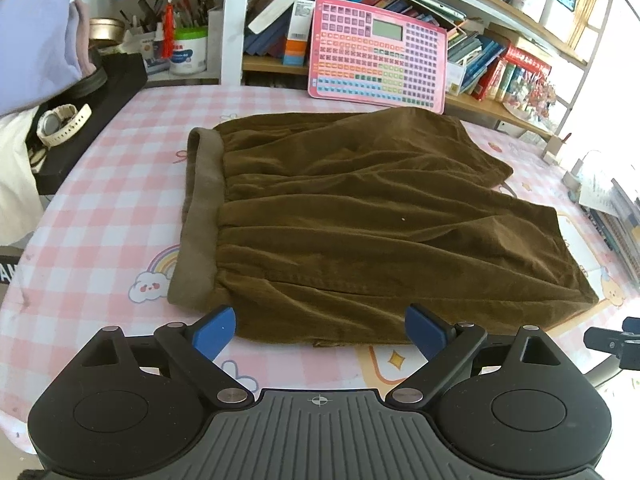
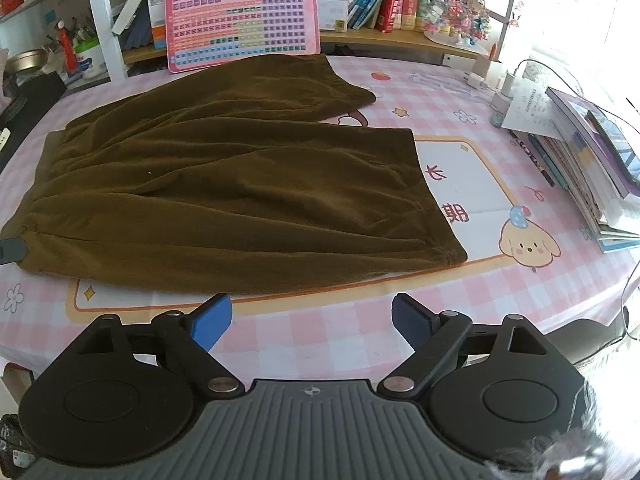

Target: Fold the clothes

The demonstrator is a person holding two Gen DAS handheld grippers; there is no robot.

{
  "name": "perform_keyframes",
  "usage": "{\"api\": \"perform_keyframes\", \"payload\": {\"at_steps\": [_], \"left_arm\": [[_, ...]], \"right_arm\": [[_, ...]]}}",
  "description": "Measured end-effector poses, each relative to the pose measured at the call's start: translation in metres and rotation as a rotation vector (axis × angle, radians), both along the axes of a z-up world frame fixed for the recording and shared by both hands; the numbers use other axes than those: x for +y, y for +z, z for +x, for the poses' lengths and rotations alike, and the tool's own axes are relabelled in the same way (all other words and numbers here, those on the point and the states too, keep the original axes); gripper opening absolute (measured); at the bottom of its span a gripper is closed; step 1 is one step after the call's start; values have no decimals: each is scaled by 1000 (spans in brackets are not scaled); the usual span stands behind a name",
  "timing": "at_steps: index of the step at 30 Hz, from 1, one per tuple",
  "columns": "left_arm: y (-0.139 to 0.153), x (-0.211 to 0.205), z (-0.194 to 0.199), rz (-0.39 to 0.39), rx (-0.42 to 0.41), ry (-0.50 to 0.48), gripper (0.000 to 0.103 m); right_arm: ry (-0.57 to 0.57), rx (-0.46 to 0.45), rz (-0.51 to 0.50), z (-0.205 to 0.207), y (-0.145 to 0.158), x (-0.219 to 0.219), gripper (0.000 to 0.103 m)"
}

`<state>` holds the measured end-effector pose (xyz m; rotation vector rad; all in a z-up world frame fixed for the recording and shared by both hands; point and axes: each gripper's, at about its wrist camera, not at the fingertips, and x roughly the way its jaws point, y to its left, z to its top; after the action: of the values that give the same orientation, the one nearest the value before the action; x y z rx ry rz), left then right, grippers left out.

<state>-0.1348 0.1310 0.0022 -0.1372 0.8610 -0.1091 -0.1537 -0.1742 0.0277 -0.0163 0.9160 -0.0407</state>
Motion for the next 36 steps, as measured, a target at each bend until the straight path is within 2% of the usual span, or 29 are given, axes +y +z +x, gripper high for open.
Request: {"api": "perform_keyframes", "payload": {"at_steps": [17,23,29,36], "left_arm": [[4,-5,17,8,-12,1,94],[5,-5,29,28,-11,29,94],[8,-6,50,40,-13,79,94],[21,-10,88,49,-17,173,94]], "right_arm": [[41,-7,2,24,6,-2,90],[81,-7,12,44,9,-8,90],[168,-10,8,79,15,-23,90],[302,-48,5,155,33,-53,90]]}}
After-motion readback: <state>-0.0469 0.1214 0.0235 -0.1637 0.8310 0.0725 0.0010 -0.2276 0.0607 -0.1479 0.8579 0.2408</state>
